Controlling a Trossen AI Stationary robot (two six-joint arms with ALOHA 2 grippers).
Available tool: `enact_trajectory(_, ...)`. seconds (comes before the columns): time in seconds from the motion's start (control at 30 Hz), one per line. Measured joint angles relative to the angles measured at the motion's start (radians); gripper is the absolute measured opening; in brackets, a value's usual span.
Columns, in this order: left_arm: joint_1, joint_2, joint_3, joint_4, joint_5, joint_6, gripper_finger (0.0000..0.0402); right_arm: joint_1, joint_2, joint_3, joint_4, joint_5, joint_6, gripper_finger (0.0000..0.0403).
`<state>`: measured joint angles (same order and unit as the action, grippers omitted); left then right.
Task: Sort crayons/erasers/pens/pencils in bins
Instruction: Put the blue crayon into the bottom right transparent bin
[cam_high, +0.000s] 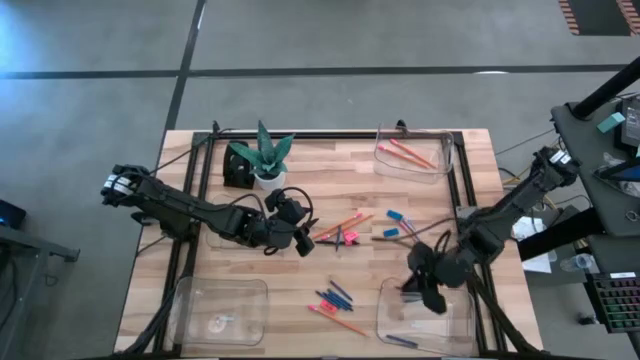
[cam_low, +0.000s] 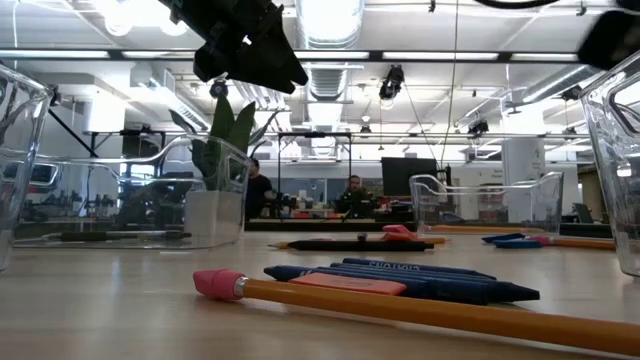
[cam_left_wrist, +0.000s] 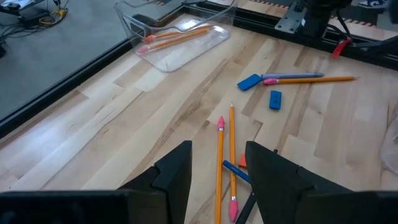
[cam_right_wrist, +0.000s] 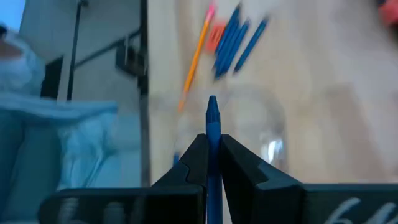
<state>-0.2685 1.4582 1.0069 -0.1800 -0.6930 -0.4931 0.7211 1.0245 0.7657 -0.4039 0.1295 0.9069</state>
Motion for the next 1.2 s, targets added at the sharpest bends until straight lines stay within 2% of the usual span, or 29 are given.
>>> enact_trajectory(0.23, 0.0, 0.0, 0.0, 0.0, 0.012, -0.001, 0.0137, 0.142, 0.086, 0.0, -0.002, -0.003, 0.134, 0.002)
enact_trajectory(0.37, 0.0, 0.0, 0.0, 0.006, 0.018, -0.001, 0.0137, 0.185, 0.146, 0.0, -0.003, -0.004, 0.173, 0.002)
enact_trajectory(0.67, 0.0, 0.0, 0.0, 0.055, 0.111, -0.002, 0.0137, 0.193, 0.281, 0.0, -0.012, -0.047, 0.178, 0.0023)
enact_trajectory(0.8, -0.001, 0.0, 0.0, 0.072, 0.114, -0.001, 0.0137, 0.193, 0.328, 0.0, -0.01, -0.079, 0.178, 0.0023)
enact_trajectory(1.2, 0.0, 0.0, -0.001, 0.112, 0.115, 0.0, 0.0137, 0.191, 0.352, -0.002, -0.005, -0.069, 0.155, 0.0024)
